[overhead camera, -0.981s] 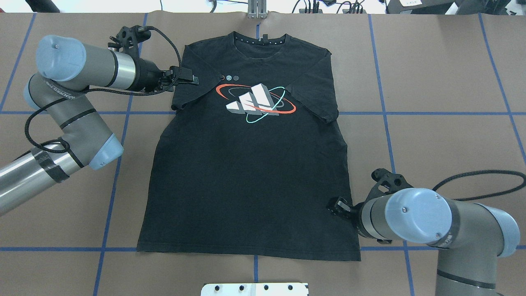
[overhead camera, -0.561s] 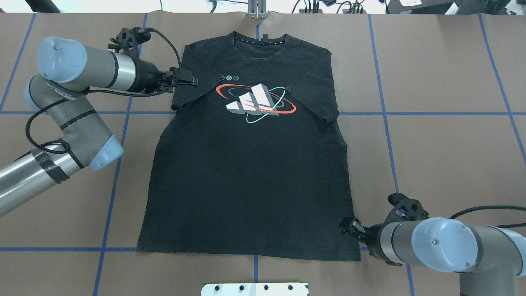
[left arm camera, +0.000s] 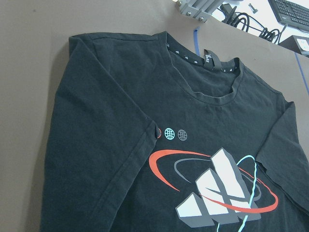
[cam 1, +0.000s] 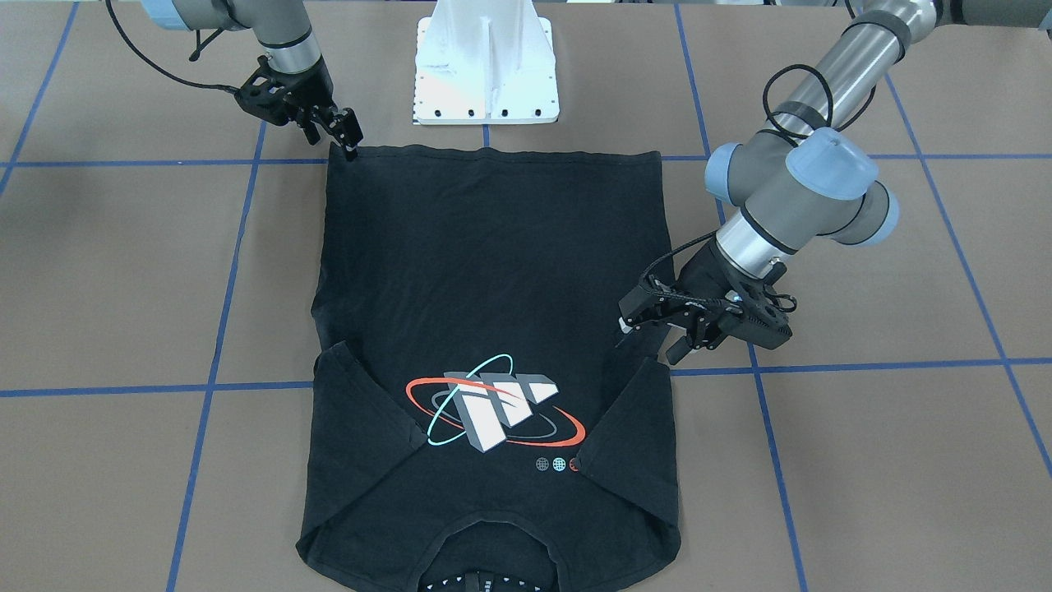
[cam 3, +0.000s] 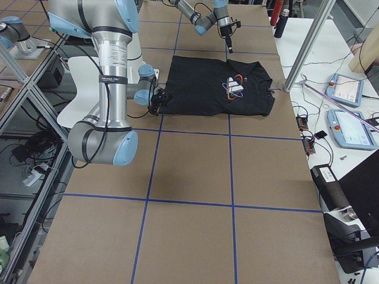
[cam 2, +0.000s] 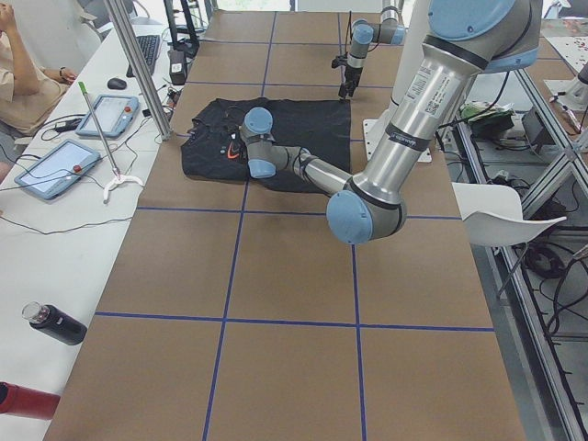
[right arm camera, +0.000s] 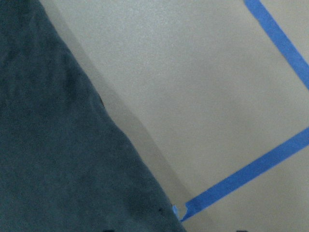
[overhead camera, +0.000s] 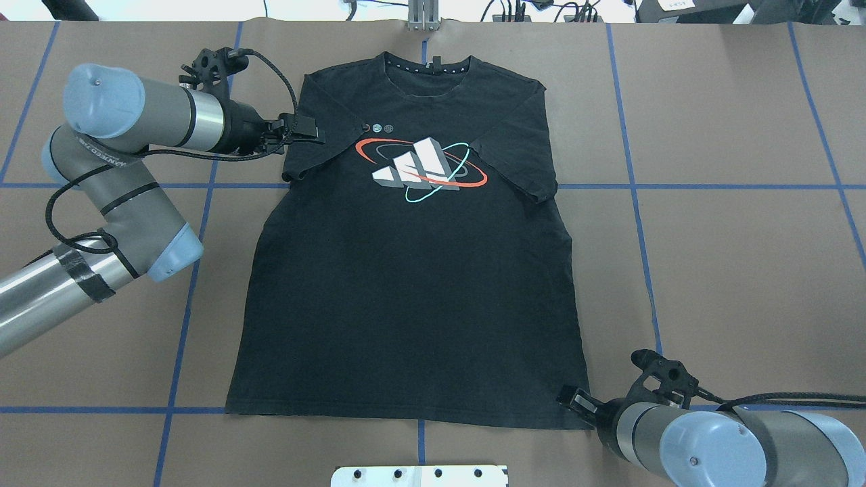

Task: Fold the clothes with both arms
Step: 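Grasp the hem corner nearest the robot with the right gripper while the left gripper lowers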

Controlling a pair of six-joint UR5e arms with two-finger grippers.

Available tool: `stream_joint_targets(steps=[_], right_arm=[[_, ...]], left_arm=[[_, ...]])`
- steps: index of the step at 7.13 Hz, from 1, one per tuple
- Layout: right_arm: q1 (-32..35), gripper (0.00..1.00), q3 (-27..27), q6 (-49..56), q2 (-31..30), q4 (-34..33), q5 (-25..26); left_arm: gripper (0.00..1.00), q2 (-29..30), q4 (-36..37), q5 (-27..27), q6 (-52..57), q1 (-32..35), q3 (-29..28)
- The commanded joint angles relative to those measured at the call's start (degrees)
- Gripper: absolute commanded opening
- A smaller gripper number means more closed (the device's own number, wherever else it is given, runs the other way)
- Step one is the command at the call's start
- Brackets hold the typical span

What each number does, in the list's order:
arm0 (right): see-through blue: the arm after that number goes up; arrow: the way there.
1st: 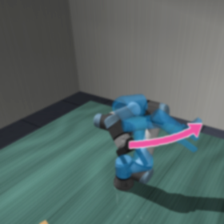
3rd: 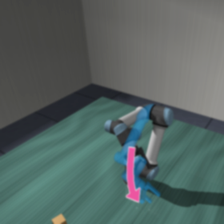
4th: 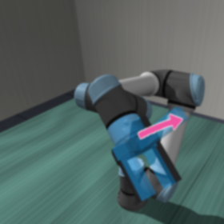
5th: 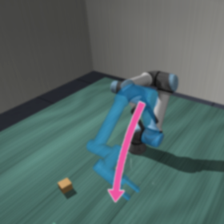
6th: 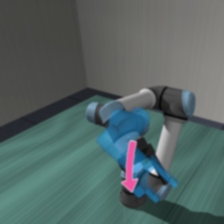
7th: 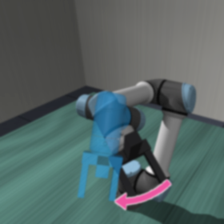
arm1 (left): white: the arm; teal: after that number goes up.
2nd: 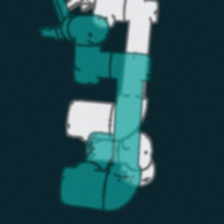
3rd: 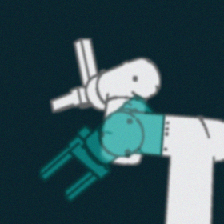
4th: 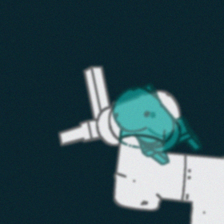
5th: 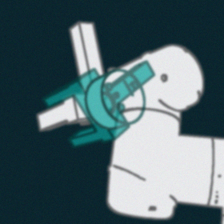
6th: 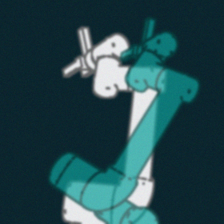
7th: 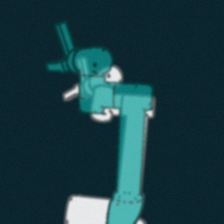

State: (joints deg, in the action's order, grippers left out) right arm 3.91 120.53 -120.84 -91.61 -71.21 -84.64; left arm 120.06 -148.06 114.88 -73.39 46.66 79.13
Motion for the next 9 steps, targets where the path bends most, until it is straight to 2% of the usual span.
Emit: stream_joint_targets(steps=[1,6,7,9], right_arm=[[-0.5,0.71,0.3,0.0,0.1,-0.7,0.5],[-0.6,0.71,0.8,0.0,0.3,-0.7,0.5],[-0.6,0.67,0.8,0.0,0.3,-0.7,0.5],[-0.7,0.67,0.4,0.0,0.3,-0.9,0.5]], left_arm=[[0.99,0.0,0.0,0.0,0.0,-0.1,-0.2],[0.99,0.1,0.0,0.0,0.0,-0.1,-0.7],[0.99,0.1,0.0,0.0,0.0,-0.1,-0.8],[0.99,0.1,-0.1,0.0,0.0,-0.1,-0.9]])
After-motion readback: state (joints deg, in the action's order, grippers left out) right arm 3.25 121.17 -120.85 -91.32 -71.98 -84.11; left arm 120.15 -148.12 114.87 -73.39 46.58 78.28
